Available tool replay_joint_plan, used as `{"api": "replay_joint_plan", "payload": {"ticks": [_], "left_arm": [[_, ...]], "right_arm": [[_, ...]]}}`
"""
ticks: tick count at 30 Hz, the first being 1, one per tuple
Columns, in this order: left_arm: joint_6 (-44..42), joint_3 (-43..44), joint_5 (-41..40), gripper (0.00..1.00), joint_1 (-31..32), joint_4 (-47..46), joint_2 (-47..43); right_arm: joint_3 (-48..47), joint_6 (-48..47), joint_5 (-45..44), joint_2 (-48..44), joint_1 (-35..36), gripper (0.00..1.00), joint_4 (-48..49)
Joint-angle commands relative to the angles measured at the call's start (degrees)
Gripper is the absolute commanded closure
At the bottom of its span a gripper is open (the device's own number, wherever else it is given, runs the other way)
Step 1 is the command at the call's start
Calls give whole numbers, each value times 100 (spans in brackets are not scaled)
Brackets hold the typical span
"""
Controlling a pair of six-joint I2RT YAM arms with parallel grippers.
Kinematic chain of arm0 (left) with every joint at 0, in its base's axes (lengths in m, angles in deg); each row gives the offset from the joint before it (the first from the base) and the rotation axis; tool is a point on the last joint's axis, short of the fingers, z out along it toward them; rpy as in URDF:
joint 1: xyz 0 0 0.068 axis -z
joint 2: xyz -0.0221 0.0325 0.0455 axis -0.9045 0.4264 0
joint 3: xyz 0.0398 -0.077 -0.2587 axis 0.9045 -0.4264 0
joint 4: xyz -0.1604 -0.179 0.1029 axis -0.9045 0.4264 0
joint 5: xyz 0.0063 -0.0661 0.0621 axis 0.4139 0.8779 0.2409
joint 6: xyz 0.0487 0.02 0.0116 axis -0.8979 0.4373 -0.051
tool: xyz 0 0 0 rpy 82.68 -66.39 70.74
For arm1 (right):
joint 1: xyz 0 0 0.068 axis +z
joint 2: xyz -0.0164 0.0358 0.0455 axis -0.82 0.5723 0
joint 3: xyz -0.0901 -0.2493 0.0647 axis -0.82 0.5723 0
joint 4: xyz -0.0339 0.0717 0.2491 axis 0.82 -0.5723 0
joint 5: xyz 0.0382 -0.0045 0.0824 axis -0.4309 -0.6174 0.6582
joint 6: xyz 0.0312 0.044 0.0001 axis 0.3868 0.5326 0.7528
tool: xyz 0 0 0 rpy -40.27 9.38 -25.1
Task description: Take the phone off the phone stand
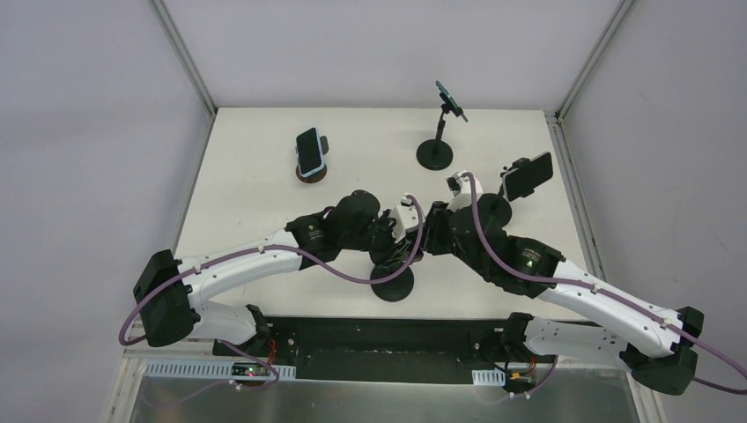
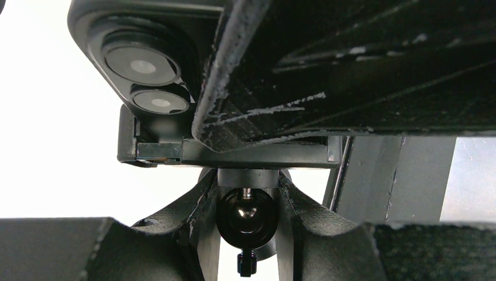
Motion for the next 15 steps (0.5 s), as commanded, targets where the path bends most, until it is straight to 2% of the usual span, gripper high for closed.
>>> {"api": "replay_joint_plan", "payload": {"ticks": [1,4,6,13,15], "left_arm": [[49,187,276,100,14,343,23],[40,178,266,100,18,343,-12],[32,157,201,100,14,339,-76],[41,80,-72,100,15,342,-357],[88,68,-72,100,22,342,-418]], "right_arm": [[-1,-132,-168,118,-1,81,-243],[-70,-68,-382,118,1,95,-508],[-96,-15,-483,104,-1,100,-689],[228,155,-492,-216,-2,100,-845],[330,147,-413,-319,3,95,-839]]}}
